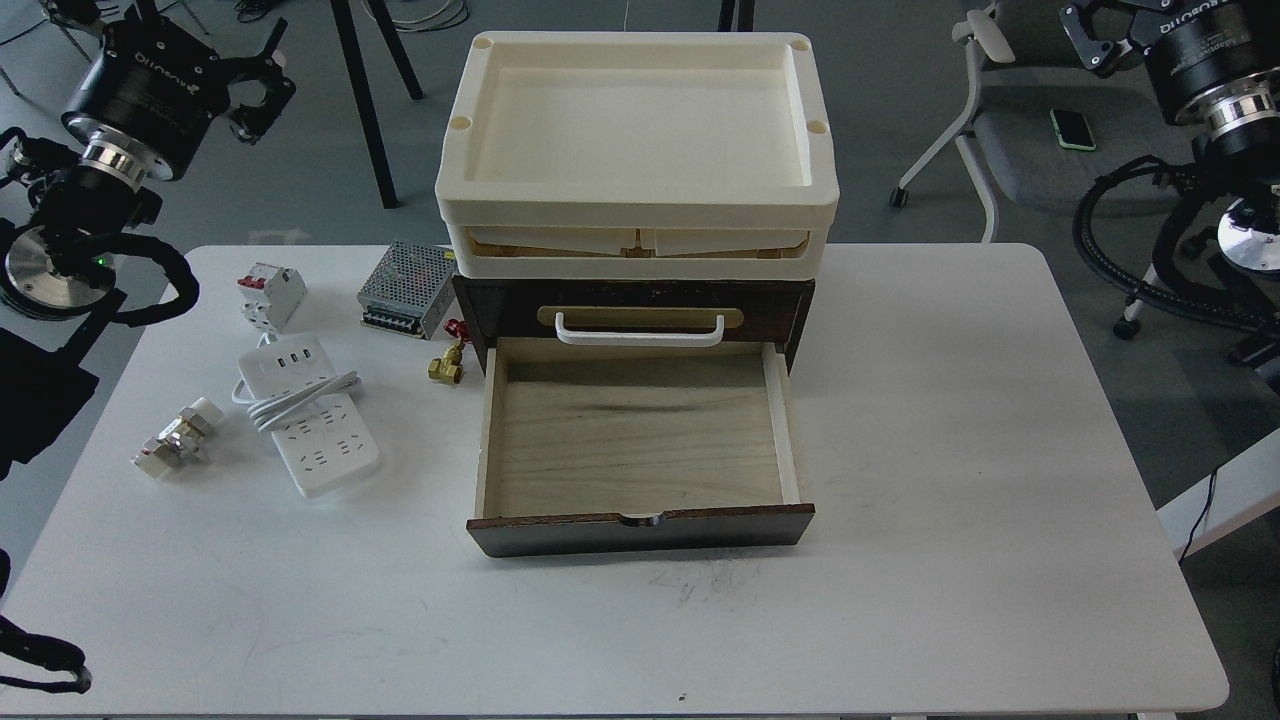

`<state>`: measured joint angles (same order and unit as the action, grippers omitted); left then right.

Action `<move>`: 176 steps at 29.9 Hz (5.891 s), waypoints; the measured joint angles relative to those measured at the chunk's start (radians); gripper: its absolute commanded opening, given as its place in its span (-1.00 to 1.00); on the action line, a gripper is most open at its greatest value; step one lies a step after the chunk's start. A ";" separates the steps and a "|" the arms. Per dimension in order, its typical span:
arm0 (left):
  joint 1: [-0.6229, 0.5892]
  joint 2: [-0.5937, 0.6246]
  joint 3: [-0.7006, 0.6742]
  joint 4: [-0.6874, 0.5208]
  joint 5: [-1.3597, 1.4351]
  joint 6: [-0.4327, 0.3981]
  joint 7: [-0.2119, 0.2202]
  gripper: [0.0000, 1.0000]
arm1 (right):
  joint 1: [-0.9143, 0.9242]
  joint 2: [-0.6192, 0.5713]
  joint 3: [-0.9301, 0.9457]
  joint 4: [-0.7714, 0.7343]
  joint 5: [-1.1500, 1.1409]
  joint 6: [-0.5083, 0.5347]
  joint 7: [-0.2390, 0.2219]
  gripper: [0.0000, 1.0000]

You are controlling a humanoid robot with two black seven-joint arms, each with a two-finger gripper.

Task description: Put charging cable into cabinet

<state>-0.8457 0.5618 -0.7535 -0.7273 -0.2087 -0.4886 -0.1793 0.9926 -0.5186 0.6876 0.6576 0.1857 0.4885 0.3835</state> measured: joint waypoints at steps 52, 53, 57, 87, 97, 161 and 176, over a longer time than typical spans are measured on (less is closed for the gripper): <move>0.216 0.432 0.191 -0.507 2.383 0.118 -0.310 0.98 | -0.221 -0.094 0.096 0.106 0.005 0.000 0.002 1.00; 0.213 0.401 0.196 -0.468 2.387 0.137 -0.309 0.98 | -0.222 -0.094 0.097 0.106 0.005 0.000 0.002 1.00; 0.175 0.299 0.210 -0.334 2.390 0.184 -0.297 0.98 | -0.223 -0.098 0.110 0.106 0.004 0.000 0.002 1.00; 0.106 0.057 0.457 0.100 2.390 0.359 -0.309 0.10 | -0.247 -0.121 0.121 0.107 0.003 0.000 0.002 1.00; 0.093 0.047 0.461 0.121 2.390 0.391 -0.310 -0.93 | -0.261 -0.123 0.122 0.106 0.004 0.000 0.002 1.00; 0.186 0.320 0.488 -0.830 1.297 0.389 -0.309 -1.00 | -0.329 -0.126 0.141 0.093 0.004 0.000 0.003 1.00; 0.212 0.106 0.525 -0.562 1.295 0.392 -0.309 -1.00 | -0.343 -0.126 0.141 0.092 0.003 0.000 0.020 1.00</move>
<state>-0.6334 0.6675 -0.2286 -1.2891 1.0864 -0.0965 -0.4888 0.6495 -0.6444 0.8285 0.7500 0.1886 0.4887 0.4031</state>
